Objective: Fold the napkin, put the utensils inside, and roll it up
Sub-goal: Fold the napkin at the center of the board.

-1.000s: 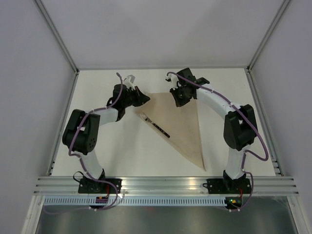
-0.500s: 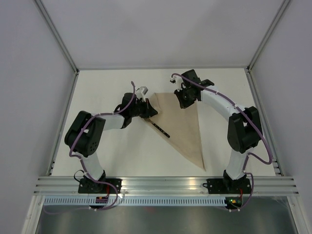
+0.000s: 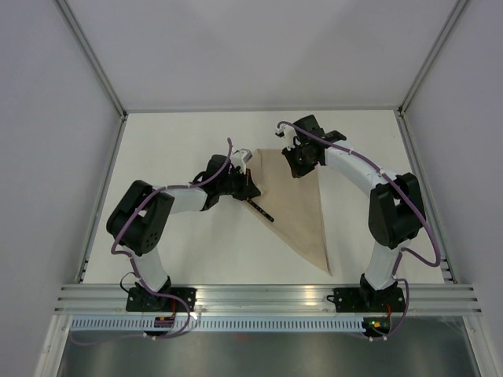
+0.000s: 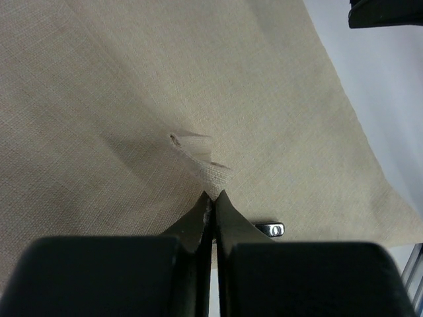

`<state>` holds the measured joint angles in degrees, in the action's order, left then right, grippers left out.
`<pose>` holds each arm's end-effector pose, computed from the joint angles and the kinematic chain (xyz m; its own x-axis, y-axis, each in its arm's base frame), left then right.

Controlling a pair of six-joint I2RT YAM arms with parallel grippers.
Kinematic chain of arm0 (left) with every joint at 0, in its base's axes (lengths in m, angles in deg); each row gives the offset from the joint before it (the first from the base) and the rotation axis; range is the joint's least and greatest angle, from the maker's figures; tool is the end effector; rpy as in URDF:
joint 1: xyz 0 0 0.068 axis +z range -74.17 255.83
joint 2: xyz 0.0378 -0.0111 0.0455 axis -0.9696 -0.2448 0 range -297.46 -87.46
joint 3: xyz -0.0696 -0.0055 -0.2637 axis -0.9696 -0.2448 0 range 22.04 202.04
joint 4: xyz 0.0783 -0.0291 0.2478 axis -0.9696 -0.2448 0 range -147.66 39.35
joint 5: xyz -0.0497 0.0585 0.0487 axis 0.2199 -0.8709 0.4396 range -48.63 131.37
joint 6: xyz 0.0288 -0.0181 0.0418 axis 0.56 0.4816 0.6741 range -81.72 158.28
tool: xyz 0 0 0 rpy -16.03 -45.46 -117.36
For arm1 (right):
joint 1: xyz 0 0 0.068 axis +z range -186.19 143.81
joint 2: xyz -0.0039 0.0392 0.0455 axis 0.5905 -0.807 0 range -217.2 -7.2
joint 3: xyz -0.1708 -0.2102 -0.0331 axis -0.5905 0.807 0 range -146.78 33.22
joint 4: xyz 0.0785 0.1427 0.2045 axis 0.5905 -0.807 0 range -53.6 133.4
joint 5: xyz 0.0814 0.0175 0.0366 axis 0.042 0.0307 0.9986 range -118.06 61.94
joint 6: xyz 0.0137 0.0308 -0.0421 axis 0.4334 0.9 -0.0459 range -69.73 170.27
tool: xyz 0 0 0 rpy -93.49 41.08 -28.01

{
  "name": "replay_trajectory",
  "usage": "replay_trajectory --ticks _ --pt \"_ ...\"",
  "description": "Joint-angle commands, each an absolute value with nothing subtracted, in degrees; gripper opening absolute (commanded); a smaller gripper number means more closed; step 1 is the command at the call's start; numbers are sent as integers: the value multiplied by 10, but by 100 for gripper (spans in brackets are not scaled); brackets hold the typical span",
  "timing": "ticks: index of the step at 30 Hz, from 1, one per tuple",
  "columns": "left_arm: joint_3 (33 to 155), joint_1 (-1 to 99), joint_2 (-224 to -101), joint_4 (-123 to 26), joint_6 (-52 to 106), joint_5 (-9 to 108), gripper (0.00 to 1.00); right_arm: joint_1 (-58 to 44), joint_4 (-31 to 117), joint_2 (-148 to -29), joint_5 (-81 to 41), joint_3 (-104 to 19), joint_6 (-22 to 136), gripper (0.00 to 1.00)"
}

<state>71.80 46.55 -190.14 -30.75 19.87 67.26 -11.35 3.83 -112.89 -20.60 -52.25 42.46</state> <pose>0.3086 -0.1908 0.1539 -0.6908 0.0616 -0.7204 0.5703 0.6588 -0.4906 0.3583 0.1710 0.2448 -0.7123 -0.4783 -0.5137 -0.5780 0.8149 0.0428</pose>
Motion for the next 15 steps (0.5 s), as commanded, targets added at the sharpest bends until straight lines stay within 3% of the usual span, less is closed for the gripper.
replay_trajectory --ticks 1,15 --pt "731 454 -1882 -320 245 681 2 -117 46 -1102 -213 -514 420 17" --pt "754 424 -1900 -381 282 645 5 -117 48 -1116 -208 -513 420 17"
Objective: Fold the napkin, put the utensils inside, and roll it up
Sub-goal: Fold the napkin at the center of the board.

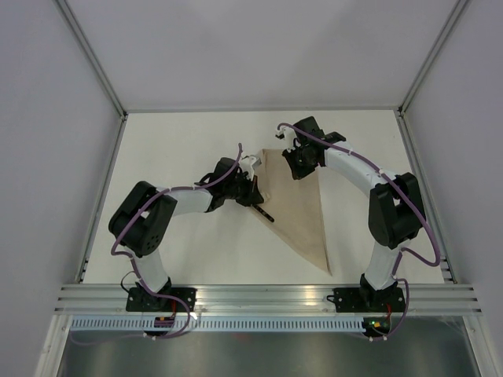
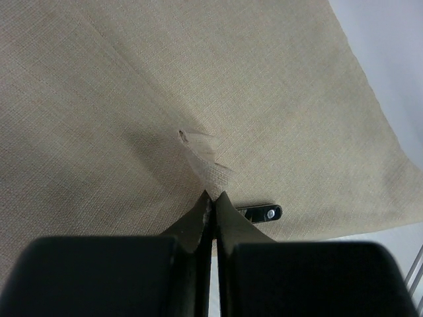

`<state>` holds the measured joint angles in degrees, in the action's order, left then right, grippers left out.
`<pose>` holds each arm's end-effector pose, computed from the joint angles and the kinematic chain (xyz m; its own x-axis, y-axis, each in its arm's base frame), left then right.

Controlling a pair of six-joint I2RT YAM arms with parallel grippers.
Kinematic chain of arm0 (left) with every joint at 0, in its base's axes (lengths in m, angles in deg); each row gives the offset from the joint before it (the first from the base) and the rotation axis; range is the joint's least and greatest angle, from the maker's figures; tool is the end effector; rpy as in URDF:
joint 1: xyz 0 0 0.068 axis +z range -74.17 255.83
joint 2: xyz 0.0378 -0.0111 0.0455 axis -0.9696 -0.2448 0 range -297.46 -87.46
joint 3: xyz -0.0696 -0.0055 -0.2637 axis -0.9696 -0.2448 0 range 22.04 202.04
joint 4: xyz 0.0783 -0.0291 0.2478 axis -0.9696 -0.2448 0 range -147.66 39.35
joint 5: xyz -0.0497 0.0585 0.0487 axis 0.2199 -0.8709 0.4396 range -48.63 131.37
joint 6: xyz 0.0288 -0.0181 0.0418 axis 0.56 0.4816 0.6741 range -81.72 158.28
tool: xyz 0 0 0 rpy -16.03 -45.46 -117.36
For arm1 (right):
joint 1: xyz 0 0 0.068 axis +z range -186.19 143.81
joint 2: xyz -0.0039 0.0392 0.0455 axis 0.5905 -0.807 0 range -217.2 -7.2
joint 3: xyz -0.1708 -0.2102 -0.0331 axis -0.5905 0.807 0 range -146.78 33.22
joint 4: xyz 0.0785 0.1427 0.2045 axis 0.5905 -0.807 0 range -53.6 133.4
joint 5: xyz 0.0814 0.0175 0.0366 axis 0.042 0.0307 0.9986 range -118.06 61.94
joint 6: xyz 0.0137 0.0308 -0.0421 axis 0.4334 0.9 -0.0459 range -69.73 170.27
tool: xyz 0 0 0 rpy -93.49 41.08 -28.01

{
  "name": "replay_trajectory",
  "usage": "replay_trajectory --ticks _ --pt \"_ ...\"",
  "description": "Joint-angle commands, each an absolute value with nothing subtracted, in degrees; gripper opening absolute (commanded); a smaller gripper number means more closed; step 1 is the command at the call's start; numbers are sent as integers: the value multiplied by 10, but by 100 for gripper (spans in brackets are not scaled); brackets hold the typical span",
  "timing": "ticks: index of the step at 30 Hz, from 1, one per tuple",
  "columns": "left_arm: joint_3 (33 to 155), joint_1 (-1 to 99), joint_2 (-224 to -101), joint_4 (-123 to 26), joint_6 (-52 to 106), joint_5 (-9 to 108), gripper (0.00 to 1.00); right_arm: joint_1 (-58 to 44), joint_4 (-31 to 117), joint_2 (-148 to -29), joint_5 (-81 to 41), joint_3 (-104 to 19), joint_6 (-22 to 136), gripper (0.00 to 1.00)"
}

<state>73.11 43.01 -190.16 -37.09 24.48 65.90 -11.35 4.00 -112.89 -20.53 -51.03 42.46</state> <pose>0.2953 -0.2081 0.1505 -0.6864 0.1845 -0.7035 0.6220 0.6502 -0.4364 0.3561 0.1701 0.2385 -0.7206 -0.4821 -0.4982 -0.5778 0.8149 0.0471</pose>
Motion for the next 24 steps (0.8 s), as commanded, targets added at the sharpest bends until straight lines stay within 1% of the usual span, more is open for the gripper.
replay_trajectory --ticks 1,4,7,8,10,11,13,14,19,20,22,23,24 --pt "755 423 -1901 -381 282 644 5 -117 49 -1116 -208 -513 420 17" --pt "752 421 -1903 -381 285 644 7 -117 49 -1119 -207 -513 420 17" --pt "750 421 -1900 -382 290 642 14 -117 48 -1120 -207 -513 418 17" --pt "749 421 -1899 -383 291 640 19 -117 46 -1121 -206 -515 418 18" --pt "749 421 -1898 -384 294 638 24 -117 45 -1124 -204 -516 417 18" --pt "749 421 -1897 -387 296 636 30 -117 43 -1126 -201 -519 417 17" --pt "749 421 -1896 -388 298 635 37 -117 39 -1131 -196 -525 417 18" --pt "749 421 -1895 -388 298 633 38 -117 37 -1133 -195 -526 418 18" --pt "741 421 -1883 -383 298 630 41 -116 30 -1148 -182 -542 420 18" --pt "739 421 -1880 -382 298 629 45 -116 28 -1151 -180 -546 423 18" --pt "736 421 -1875 -382 299 628 49 -115 26 -1159 -172 -553 424 18" --pt "735 421 -1872 -380 299 627 53 -113 25 -1161 -171 -554 427 18" --pt "732 421 -1870 -378 299 626 54 -111 25 -1164 -172 -555 427 18"
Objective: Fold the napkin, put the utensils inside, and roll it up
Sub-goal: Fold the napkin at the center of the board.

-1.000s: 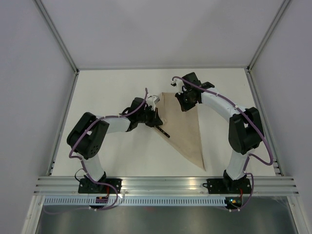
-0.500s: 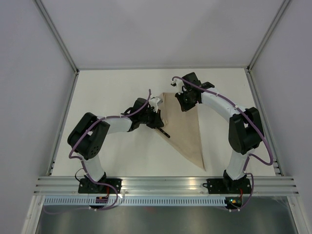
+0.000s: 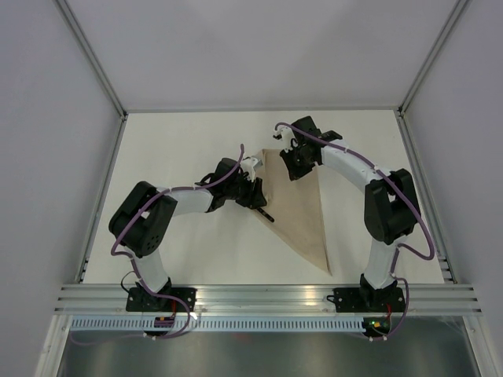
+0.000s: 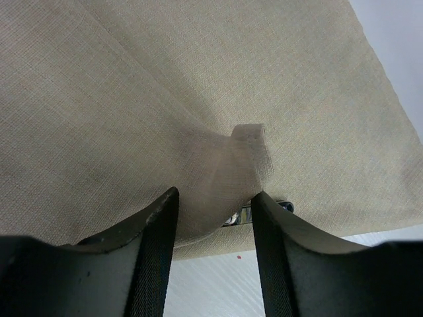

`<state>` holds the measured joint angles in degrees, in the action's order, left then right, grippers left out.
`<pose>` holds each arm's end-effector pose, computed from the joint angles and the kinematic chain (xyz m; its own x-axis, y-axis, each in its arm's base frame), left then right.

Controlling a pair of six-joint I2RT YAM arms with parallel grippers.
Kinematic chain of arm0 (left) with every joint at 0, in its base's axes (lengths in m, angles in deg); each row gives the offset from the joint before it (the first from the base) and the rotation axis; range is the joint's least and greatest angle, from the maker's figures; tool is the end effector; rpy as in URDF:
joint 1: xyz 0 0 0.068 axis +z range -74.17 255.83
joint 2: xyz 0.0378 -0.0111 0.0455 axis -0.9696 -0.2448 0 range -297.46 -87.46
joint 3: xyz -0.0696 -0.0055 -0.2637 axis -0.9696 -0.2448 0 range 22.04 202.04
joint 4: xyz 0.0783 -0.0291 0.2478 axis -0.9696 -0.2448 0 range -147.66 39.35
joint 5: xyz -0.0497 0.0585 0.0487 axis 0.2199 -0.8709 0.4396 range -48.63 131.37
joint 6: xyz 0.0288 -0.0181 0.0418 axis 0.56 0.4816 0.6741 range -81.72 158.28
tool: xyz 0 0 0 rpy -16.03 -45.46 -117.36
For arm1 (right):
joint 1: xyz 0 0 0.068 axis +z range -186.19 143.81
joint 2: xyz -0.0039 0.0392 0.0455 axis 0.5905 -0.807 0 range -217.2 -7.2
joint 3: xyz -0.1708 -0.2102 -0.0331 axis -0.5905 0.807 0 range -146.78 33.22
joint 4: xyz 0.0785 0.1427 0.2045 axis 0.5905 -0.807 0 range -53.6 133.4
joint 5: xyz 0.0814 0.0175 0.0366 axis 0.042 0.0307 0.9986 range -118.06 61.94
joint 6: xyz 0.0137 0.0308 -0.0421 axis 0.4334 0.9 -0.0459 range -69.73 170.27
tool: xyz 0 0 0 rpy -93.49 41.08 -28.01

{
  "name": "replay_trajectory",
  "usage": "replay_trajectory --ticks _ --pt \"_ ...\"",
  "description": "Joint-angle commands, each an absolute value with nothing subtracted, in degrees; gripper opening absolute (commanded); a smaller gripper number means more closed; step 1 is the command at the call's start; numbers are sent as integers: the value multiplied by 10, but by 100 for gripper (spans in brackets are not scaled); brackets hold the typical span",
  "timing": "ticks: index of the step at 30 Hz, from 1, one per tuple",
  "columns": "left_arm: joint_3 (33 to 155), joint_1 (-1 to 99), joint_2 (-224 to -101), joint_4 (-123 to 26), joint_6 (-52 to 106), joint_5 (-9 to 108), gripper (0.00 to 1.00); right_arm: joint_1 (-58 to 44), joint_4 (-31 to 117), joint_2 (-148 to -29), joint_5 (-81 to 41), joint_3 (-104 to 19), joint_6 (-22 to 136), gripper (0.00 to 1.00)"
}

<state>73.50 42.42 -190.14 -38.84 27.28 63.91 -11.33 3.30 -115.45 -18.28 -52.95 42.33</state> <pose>0.2937 -0.2101 0.1497 -0.6644 0.2272 -0.7120 0.6408 0.6635 -0.3863 0.3632 0.1750 0.2313 -0.7276 -0.4872 -0.4829 -0.5925 0.8012 0.0843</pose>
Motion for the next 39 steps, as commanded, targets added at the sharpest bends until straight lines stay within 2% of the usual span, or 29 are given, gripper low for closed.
replay_trajectory --ticks 1,4,22,34,39 --pt "732 421 -1870 -378 299 626 55 -111 26 -1164 -172 -556 427 18" --pt "733 421 -1868 -378 300 629 58 -107 25 -1168 -173 -562 428 18" --pt "707 421 -1868 -356 284 636 57 -62 14 -1234 -168 -623 460 18" --pt "670 419 -1858 -318 259 649 57 -46 24 -1215 -174 -570 451 18" --pt "668 415 -1855 -318 259 648 61 -43 27 -1208 -176 -556 450 17"
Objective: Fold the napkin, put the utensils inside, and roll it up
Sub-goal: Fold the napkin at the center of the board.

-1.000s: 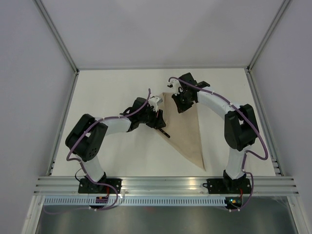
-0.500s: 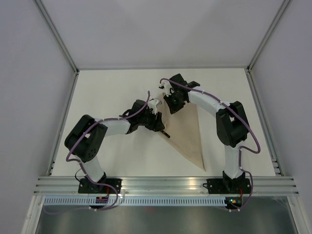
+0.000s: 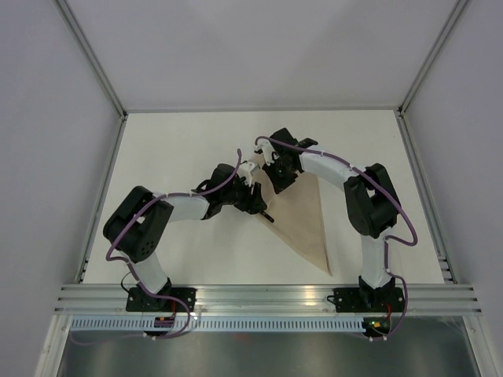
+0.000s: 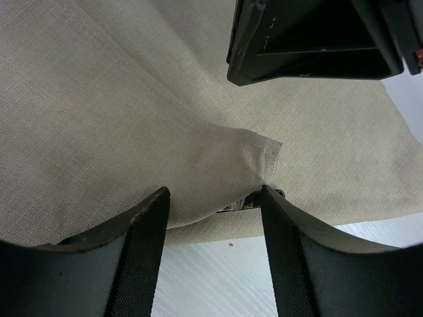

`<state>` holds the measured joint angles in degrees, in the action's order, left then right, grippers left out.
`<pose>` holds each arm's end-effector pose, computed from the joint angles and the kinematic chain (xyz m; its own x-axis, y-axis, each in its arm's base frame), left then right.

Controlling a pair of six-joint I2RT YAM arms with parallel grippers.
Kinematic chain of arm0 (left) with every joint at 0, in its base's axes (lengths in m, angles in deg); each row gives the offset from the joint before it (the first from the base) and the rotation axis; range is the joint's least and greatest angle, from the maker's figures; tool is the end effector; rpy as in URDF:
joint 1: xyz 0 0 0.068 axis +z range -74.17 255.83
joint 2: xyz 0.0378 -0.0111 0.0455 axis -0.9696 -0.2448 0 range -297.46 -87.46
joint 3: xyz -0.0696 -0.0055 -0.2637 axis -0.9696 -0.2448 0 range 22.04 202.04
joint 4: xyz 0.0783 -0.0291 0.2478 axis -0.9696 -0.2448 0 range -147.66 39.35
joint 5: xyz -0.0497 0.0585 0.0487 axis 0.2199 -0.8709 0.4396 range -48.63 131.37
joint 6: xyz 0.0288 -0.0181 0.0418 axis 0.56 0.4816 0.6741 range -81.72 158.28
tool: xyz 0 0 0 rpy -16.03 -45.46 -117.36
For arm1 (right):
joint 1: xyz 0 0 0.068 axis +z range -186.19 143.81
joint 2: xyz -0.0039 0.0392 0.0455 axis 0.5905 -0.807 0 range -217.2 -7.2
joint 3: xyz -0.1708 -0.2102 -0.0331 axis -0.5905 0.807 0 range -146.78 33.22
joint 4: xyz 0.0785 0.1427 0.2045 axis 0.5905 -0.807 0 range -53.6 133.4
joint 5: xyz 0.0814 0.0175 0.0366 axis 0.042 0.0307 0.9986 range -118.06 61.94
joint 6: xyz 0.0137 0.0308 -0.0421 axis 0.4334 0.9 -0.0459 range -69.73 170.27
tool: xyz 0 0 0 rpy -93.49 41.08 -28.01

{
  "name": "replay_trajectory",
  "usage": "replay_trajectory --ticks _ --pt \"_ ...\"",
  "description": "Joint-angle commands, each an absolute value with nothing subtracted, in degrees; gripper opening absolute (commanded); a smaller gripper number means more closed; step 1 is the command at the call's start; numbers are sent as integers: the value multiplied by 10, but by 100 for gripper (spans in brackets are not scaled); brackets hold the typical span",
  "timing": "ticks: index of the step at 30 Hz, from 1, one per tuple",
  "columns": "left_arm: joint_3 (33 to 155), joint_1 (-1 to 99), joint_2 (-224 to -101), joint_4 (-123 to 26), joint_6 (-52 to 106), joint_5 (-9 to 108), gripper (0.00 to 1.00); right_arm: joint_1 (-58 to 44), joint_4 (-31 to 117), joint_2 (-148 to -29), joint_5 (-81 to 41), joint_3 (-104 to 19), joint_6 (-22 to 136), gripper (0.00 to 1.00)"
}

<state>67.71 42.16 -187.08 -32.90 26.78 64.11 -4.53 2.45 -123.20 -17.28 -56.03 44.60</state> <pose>0.2779 -0.2016 0.1478 -0.6354 0.2023 -0.7452 0.6574 0.6480 -0.3846 0.3564 0.2277 0.1933 -0.7267 -0.5622 -0.3947 -0.6511 0.7470 0.1347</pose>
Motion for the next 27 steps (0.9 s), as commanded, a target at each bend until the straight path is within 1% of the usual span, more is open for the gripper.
replay_trajectory --ticks 1,8,16,18,22,27 --pt "667 415 -1853 -318 259 647 64 -42 26 -1207 -177 -556 450 18" --pt "663 414 -1832 -314 258 639 70 -42 15 -1204 -180 -583 453 18" --pt "660 414 -1806 -293 240 615 71 -42 8 -1207 -181 -599 457 18" --pt "661 416 -1796 -288 227 599 70 -42 7 -1207 -174 -603 460 18" --pt "656 423 -1774 -282 189 514 69 -33 3 -1208 -165 -600 462 14" --pt "673 429 -1784 -304 128 446 61 -10 6 -1202 -165 -579 461 14"
